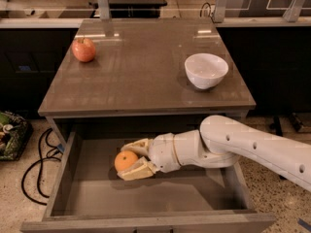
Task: Pick orange from top drawer and place on counter
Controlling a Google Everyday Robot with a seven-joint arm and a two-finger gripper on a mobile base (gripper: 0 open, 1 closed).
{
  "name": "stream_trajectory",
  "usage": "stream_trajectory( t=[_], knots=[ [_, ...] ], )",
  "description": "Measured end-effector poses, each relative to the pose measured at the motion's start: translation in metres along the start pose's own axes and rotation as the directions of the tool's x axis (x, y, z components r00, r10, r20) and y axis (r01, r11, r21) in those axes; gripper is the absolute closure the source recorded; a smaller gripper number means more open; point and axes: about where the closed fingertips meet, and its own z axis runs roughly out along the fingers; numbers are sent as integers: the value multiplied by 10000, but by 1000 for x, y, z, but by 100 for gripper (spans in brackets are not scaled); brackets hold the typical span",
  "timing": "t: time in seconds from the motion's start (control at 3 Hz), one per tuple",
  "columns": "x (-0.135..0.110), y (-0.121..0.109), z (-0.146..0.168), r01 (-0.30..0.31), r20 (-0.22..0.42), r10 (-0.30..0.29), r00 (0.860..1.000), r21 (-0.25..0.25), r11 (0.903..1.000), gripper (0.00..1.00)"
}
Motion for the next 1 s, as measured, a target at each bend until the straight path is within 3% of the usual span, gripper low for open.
stream_trajectory(
  t=[0.67, 1.0],
  knots=[
    [-77, 28, -43, 604, 353, -634, 9974, 786, 9951, 100],
    [-129, 32, -45, 1030, 545, -1108, 9924, 1290, 9863, 100]
  ],
)
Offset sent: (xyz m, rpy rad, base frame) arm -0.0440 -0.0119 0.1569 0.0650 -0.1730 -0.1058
